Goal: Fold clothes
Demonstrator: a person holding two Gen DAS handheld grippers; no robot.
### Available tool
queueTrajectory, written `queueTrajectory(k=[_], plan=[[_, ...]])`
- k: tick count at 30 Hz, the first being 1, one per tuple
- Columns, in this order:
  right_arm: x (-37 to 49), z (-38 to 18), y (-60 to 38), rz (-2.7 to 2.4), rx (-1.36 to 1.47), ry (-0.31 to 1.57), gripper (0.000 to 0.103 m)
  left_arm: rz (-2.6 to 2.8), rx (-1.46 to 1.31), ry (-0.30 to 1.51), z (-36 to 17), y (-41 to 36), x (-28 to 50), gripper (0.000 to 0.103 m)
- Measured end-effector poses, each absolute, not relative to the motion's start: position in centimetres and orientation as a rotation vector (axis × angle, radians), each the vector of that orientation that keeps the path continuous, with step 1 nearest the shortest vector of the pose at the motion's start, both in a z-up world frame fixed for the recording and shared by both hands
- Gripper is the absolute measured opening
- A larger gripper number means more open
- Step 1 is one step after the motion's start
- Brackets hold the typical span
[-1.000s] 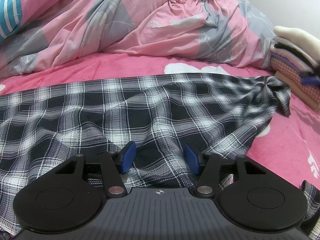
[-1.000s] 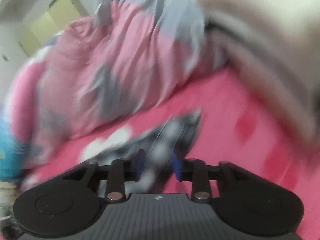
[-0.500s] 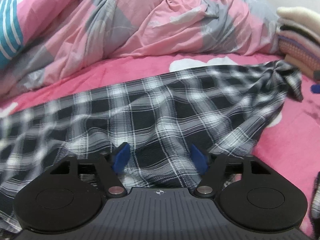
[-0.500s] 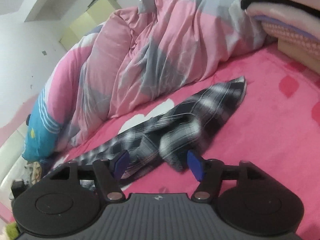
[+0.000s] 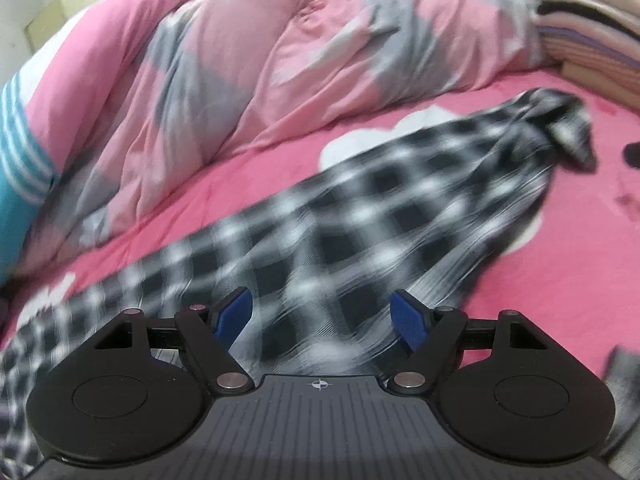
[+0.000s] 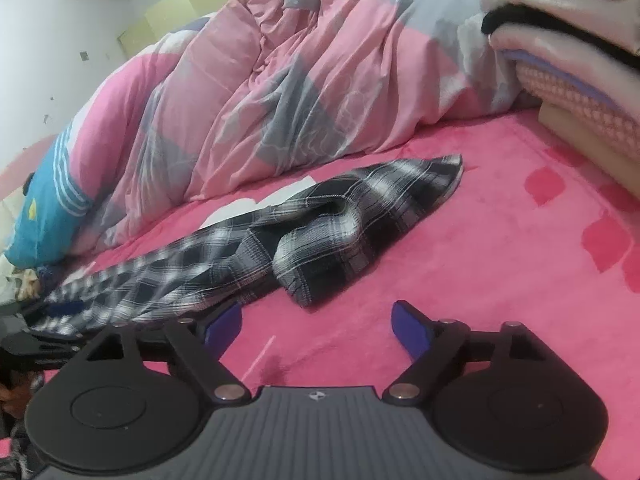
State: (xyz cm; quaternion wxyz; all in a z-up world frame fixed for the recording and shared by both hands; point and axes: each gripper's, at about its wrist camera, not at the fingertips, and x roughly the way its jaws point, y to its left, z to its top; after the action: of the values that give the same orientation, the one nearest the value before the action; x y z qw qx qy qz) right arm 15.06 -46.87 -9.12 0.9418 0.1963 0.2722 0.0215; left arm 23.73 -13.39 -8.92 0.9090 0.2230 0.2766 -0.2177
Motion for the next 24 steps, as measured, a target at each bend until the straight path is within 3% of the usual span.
queueTrajectory(k=[8, 11, 16, 17, 20, 24], plan=[[14.3, -8.2, -46.3, -0.011, 0.28, 0.487, 0.085, -0.59, 0.438, 0.538, -7.1, -18.7, 23.2, 0.077], [14.9, -8.1, -44.6, 0.016, 0.197, 0.486, 0.079, -0.656, 0.445, 0.558, -7.9, -20.4, 23.2, 0.075], [17.7, -8.9, -42.1, 0.013, 0.076, 0.58, 0.057, -0.728, 0.451, 0.611, -9.5, -22.0, 23.7, 0.057], [18.4, -9.1, -41.8, 0.004, 0.061, 0.611, 0.049, -0.738, 0.448, 0.62, -9.8, -22.1, 23.8, 0.056], [19.5, -9.6, -41.9, -0.007, 0.053, 0.646, 0.043, -0.76, 0.435, 0.634, -10.2, -22.2, 24.0, 0.053], [20.6, -9.5, -42.8, -0.004, 0.042, 0.666, 0.001, -0.778, 0.414, 0.635, -10.3, -22.0, 24.0, 0.05]])
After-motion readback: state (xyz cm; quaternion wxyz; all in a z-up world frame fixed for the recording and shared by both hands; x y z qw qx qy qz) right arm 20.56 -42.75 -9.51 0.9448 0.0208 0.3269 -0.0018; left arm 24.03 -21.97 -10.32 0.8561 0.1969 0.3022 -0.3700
